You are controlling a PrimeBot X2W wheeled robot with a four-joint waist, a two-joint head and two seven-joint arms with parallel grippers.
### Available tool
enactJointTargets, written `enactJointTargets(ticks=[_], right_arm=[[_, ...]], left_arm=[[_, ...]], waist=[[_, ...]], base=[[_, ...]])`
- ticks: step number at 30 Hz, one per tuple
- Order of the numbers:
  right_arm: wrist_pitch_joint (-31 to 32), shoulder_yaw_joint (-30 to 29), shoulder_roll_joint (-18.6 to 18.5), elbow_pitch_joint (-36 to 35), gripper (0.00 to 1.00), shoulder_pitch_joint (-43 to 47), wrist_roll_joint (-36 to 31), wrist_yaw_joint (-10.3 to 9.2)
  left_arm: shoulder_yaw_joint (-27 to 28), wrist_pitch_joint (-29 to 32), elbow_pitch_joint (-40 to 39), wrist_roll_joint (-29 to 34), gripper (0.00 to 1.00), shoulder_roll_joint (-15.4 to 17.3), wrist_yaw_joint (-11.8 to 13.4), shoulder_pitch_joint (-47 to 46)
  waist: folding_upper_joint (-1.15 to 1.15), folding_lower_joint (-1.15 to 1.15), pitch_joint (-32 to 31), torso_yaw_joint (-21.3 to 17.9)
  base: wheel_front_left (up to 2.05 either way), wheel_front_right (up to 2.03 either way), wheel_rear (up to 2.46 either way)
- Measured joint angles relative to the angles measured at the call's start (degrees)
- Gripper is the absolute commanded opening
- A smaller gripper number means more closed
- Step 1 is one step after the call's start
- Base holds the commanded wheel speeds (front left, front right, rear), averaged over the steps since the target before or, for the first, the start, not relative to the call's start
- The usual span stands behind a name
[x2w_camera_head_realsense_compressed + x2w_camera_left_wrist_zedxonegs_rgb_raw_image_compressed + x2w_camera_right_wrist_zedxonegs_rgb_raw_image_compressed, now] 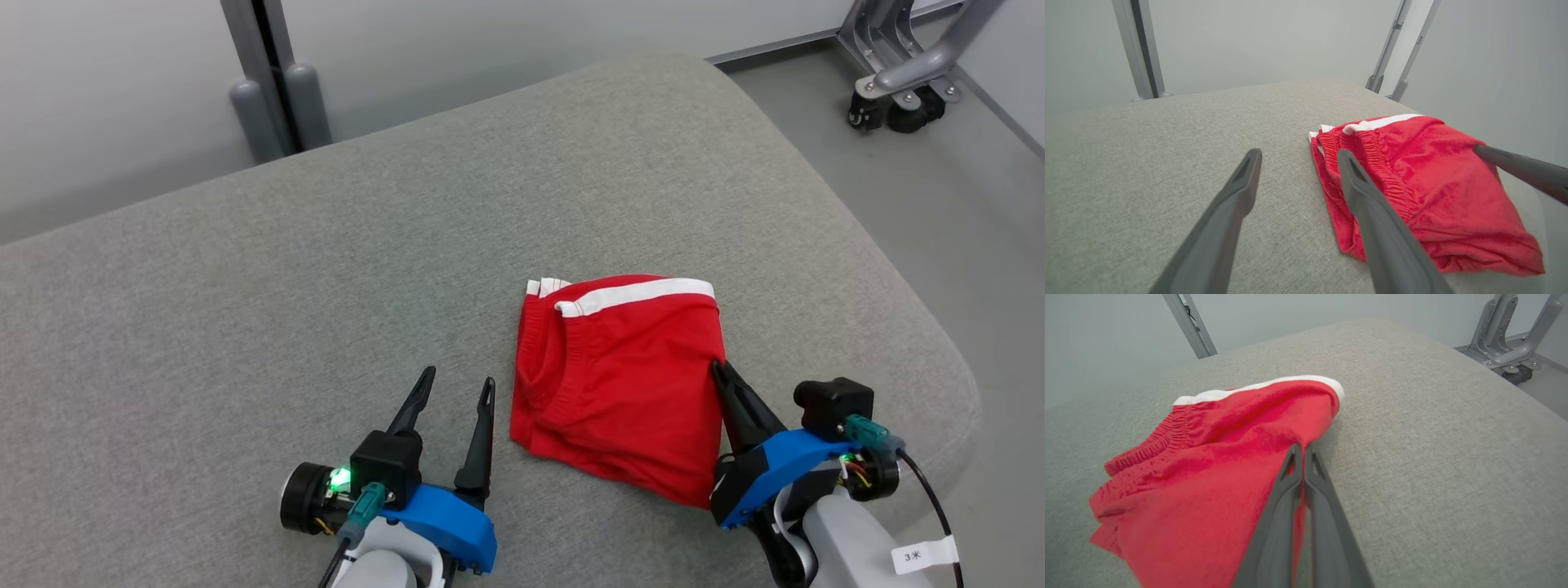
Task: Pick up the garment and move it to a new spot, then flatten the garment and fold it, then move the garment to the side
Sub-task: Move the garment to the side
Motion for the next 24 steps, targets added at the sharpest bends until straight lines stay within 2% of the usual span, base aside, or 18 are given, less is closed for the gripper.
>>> enactJointTargets(ticks=[3, 7, 15, 16, 17, 21, 24], right_arm=[[0.0, 0.2, -0.5, 0.2, 0.00, -0.3, -1.5, 0.00], [0.0, -1.1, -3.7, 1.0, 0.00, -3.0, -3.4, 0.00], [0.0, -5.5, -14.2, 6.0, 0.00, -11.4, -9.3, 0.01], [0.0, -8.1, -16.8, 7.9, 0.00, -13.5, -10.9, 0.00], [0.0, -8.1, -16.8, 7.9, 0.00, -13.5, -10.9, 0.00], [0.0, -13.3, -21.8, 11.6, 0.00, -16.6, -15.2, 0.00], [0.0, -18.2, -23.8, 13.6, 0.00, -17.6, -18.1, 0.00]], left_arm=[[-0.5, 0.0, 0.5, 0.2, 1.00, 0.0, -0.2, -0.4], [-0.7, 0.0, 0.7, 1.1, 1.00, 0.1, -0.6, -0.5], [0.6, 0.0, 1.5, 4.1, 1.00, 0.1, -1.0, -0.8], [0.7, 0.0, 1.3, 4.9, 1.00, 0.1, -1.0, -1.2], [0.7, 0.0, 1.3, 4.9, 1.00, 0.1, -1.0, -1.2], [1.1, 0.0, 0.9, 6.0, 1.00, 0.1, -1.1, -1.8], [1.2, 0.0, 0.3, 6.3, 1.00, 0.1, -1.1, -2.4]], waist=[[0.00, 0.00, 0.3, 0.4], [0.00, 0.01, 1.0, 2.9], [0.00, 0.01, 4.1, 9.6], [0.00, 0.01, 5.3, 11.3], [0.00, 0.01, 5.3, 11.3], [0.00, 0.01, 7.8, 14.4], [0.00, 0.01, 9.3, 16.5]], base=[[0.00, 0.00, 0.00], [0.00, 0.00, 0.00], [0.00, 0.00, 0.00], [0.00, 0.00, 0.00], [0.00, 0.00, 0.00], [0.00, 0.00, 0.00], [0.00, 0.00, 0.00]])
